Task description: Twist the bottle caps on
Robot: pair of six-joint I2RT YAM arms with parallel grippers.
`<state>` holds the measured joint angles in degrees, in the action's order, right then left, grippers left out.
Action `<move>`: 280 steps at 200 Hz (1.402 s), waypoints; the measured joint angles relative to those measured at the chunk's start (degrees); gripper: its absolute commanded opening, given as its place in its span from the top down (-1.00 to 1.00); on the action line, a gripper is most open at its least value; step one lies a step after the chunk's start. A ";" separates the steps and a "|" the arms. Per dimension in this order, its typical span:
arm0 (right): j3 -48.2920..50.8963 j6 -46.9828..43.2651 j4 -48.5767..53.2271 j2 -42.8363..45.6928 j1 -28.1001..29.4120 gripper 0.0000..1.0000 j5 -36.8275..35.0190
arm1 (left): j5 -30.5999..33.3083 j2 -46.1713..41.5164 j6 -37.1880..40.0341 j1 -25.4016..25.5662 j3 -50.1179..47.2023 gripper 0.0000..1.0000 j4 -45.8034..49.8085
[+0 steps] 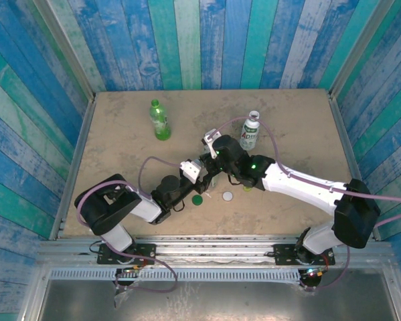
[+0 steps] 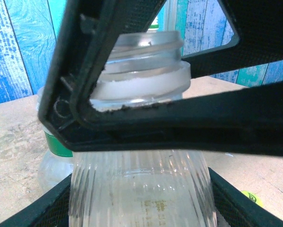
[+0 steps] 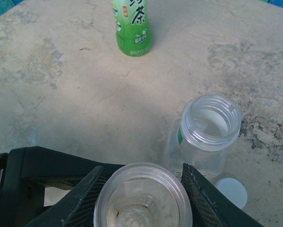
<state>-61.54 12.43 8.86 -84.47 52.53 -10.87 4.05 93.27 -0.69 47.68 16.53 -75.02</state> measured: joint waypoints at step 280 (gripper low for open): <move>14.12 6.43 -6.10 15.02 -8.50 -0.39 0.48 | -12.98 2.03 7.10 -0.04 -7.78 0.00 -13.68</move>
<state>-47.42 18.85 2.76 -69.45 44.03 -10.39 -8.93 95.31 6.42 47.64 8.75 -88.71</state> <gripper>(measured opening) 0.693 0.584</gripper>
